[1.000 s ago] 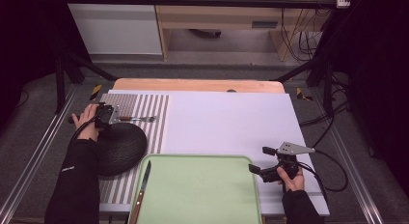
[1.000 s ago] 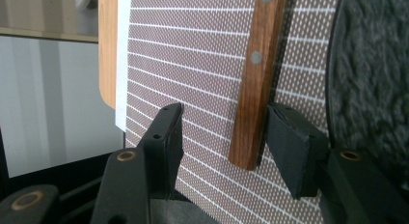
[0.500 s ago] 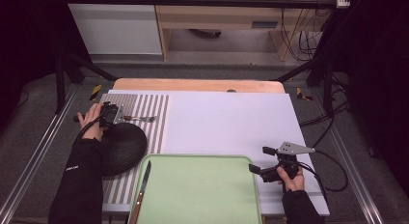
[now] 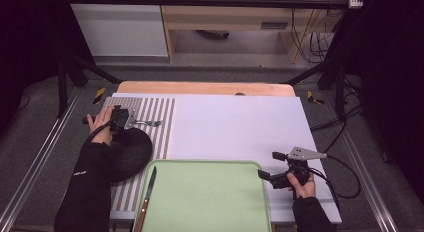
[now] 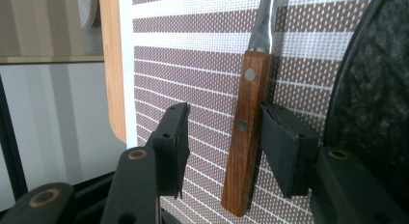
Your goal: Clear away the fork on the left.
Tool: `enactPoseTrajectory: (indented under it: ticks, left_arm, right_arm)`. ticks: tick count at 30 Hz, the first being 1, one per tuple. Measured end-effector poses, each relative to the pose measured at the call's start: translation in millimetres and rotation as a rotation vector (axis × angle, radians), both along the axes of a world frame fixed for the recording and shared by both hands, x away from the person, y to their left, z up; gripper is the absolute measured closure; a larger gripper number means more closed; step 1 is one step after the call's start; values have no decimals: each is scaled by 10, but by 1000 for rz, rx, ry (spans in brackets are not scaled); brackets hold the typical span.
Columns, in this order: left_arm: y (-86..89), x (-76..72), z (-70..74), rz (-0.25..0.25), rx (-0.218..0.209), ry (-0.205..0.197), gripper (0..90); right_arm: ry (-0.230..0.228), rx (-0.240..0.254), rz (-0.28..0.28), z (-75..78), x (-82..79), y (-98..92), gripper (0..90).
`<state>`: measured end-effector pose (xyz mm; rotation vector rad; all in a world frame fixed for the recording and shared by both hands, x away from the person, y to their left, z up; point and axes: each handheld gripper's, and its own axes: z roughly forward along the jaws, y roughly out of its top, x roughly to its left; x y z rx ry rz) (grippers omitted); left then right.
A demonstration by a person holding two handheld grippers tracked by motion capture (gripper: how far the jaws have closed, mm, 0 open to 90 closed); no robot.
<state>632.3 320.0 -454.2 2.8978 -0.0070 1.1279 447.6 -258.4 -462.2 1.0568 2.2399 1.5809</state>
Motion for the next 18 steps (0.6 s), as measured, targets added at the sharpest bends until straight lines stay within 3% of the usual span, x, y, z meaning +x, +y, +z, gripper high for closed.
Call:
enactPoseTrajectory:
  ticks: [6, 12, 18]
  left_arm:
    - [-61, 7, -8, -15, 21, 1, 544]
    - [-102, 22, -31, -21, -1, 11, 565]
    - [-158, 46, -49, -33, 8, 14, 566]
  right_arm:
    - [0, 1, 0, 0, 0, 0, 9]
    - [1, 0, 0, -1, 1, 1, 9]
    - [-1, 1, -1, 3, -1, -3, 9]
